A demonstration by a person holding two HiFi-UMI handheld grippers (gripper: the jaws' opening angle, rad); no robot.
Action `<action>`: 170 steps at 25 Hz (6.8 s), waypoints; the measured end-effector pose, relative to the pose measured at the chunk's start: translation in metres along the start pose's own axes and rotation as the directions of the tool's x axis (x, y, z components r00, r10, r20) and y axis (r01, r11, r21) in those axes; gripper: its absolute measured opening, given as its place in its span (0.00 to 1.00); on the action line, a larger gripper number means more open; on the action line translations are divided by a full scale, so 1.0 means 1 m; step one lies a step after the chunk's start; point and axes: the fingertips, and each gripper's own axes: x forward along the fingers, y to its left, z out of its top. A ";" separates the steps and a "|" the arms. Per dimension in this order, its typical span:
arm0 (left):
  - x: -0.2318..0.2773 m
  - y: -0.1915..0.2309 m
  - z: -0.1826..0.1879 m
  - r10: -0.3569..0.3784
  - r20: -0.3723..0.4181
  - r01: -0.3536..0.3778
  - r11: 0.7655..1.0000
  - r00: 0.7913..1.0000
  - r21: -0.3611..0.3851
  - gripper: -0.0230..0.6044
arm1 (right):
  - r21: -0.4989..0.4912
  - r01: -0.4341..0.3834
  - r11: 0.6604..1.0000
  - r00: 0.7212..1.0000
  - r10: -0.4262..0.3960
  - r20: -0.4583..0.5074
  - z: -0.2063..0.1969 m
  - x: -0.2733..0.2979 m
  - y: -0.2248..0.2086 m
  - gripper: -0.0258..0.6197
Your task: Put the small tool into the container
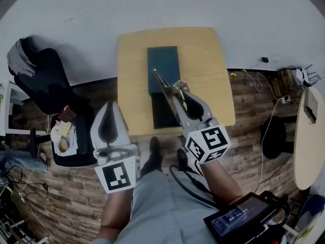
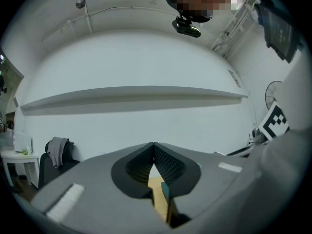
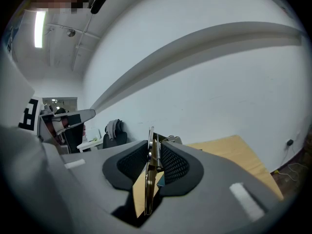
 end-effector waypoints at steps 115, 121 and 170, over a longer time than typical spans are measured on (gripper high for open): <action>0.088 0.051 -0.118 -0.044 -0.209 0.037 0.999 0.977 -0.037 0.06 | 0.636 0.346 0.690 0.898 -0.047 -0.438 -0.216 0.084 -0.072 0.17; 0.086 0.052 -0.117 -0.040 -0.211 0.034 0.999 0.977 -0.033 0.06 | 0.612 0.346 0.711 0.902 -0.074 -0.424 -0.214 0.083 -0.074 0.17; 0.082 0.057 -0.112 -0.027 -0.215 0.022 0.999 0.976 -0.028 0.06 | 0.460 0.323 0.827 0.850 -0.040 -0.524 -0.226 0.094 -0.059 0.39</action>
